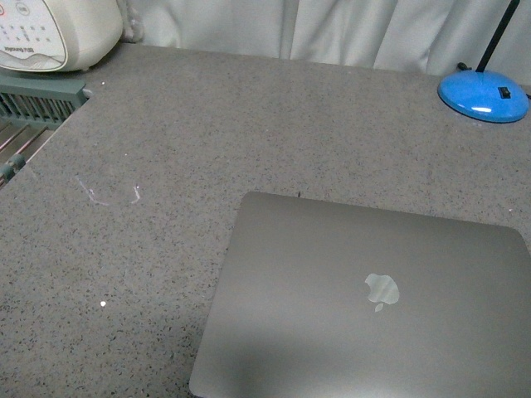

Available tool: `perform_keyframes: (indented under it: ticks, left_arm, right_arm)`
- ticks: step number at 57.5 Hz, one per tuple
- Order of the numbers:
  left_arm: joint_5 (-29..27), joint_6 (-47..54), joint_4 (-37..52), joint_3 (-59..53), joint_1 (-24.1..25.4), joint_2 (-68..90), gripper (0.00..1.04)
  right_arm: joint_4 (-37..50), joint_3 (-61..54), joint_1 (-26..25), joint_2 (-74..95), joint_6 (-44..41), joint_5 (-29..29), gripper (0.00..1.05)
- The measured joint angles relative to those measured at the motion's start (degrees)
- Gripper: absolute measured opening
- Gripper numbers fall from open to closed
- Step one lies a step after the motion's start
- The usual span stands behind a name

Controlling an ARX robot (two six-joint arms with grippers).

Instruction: Close laptop

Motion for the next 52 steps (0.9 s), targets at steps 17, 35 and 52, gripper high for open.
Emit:
perform_keyframes:
  ticks: [17,35,52]
  left_arm:
    - [0.00,0.00,0.00,0.00,0.00,-0.02,0.04]
    - [0.00,-0.02,0.00,0.00,0.00,-0.02,0.59]
    - [0.00,0.02,0.00,0.00,0.00,-0.02,0.98]
  right_arm:
    - [0.00,0.00,0.00,0.00,0.00,0.02,0.01]
    - [0.00,0.00,0.00,0.00,-0.09,0.00,0.43]
    - [0.00,0.00,0.00,0.00,0.00,0.02,0.98]
